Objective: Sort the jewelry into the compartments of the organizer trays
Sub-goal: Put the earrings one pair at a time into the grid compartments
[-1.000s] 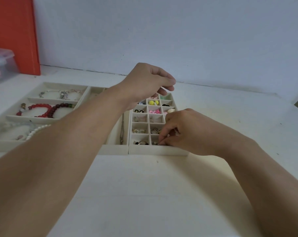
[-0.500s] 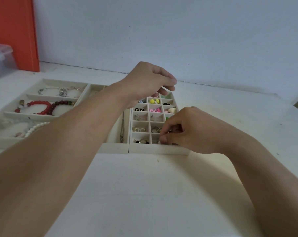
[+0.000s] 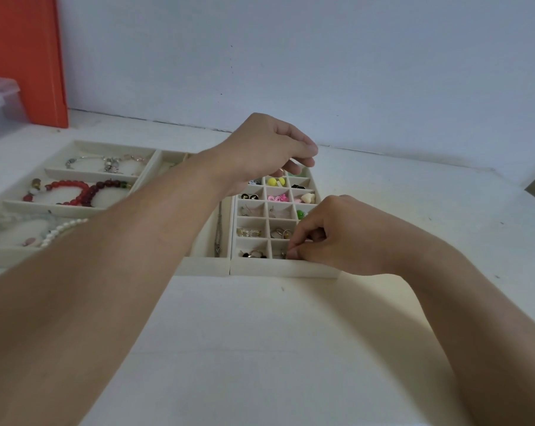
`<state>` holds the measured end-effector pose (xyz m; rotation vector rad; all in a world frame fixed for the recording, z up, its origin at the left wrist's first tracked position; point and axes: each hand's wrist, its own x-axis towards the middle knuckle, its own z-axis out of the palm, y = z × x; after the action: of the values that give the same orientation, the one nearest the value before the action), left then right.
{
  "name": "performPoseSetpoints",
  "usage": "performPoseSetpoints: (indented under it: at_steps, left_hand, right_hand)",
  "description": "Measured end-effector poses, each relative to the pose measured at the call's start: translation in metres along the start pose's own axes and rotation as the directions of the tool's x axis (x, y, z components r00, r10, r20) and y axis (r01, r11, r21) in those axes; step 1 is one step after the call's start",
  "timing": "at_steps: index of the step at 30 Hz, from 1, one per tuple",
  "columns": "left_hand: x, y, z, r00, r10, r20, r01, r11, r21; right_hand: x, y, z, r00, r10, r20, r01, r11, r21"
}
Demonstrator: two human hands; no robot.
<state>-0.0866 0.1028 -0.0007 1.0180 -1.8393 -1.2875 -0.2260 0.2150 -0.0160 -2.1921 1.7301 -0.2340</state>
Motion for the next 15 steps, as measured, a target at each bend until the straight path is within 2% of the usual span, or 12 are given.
performPoseSetpoints:
  at_steps: [5,10,15]
  left_hand:
    - [-0.001,0.0,0.002,1.0,0.003,0.01,-0.003,1.0,0.012]
    - [-0.002,0.0,0.002,1.0,0.001,0.017,-0.001,1.0,0.016]
    - [0.0,-0.001,0.001,1.0,0.006,0.012,-0.007,1.0,0.014]
  right_hand:
    - [0.0,-0.004,0.0,1.0,-0.004,0.019,0.004,1.0,0.015]
    - [0.002,-0.005,0.003,1.0,0.011,-0.029,-0.011,1.0,0.029]
    - [-0.001,0.002,-0.008,0.989,0.061,-0.134,-0.038,0.985,0.168]
